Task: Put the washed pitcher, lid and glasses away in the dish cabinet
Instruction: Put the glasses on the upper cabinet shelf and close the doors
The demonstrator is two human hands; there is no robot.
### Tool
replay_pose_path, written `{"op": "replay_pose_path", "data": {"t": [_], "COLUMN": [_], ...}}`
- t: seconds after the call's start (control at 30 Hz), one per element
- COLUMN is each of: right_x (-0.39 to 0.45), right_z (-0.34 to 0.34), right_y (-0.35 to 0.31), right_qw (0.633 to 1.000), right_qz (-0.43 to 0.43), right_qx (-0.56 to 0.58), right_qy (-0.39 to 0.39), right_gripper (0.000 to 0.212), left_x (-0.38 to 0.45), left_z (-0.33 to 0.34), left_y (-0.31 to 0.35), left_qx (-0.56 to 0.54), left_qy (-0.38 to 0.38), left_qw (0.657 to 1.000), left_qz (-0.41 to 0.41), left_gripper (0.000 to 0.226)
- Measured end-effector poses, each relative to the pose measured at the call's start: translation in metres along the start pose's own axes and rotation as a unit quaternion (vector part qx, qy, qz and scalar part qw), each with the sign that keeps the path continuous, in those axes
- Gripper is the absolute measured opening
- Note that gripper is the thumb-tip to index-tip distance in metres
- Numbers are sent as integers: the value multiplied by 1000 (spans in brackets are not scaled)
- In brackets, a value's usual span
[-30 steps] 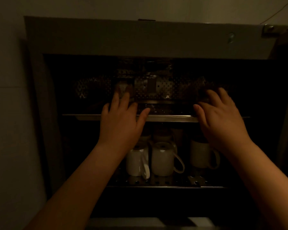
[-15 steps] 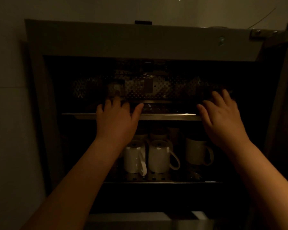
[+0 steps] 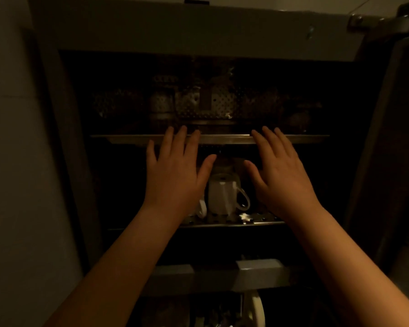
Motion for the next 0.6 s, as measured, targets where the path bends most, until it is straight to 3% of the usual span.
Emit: {"op": "replay_pose_path", "data": {"t": [0.23, 0.6], "right_x": [-42, -135], "right_z": [-20, -112], "right_y": [7, 56], "right_qw": [999, 994], "right_qz": [28, 90], "right_qx": [7, -61], "right_qy": [-29, -32], "right_gripper": [64, 60], "left_x": [-31, -89], "left_z": [1, -17], "left_y": [25, 136], "left_qx": [-59, -165], "left_qy": [-35, -116], "left_qw": [998, 976], "left_qz": [15, 85], "left_gripper": [76, 68]}}
Point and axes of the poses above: each hand's wrist, its own x-axis towards the middle knuckle, its own z-axis out of the palm, y = z × x, the point moved 9 cm from there along x, towards the middle knuckle, and after that the axes turned 2 degrees about z, right-handed, at the moved point
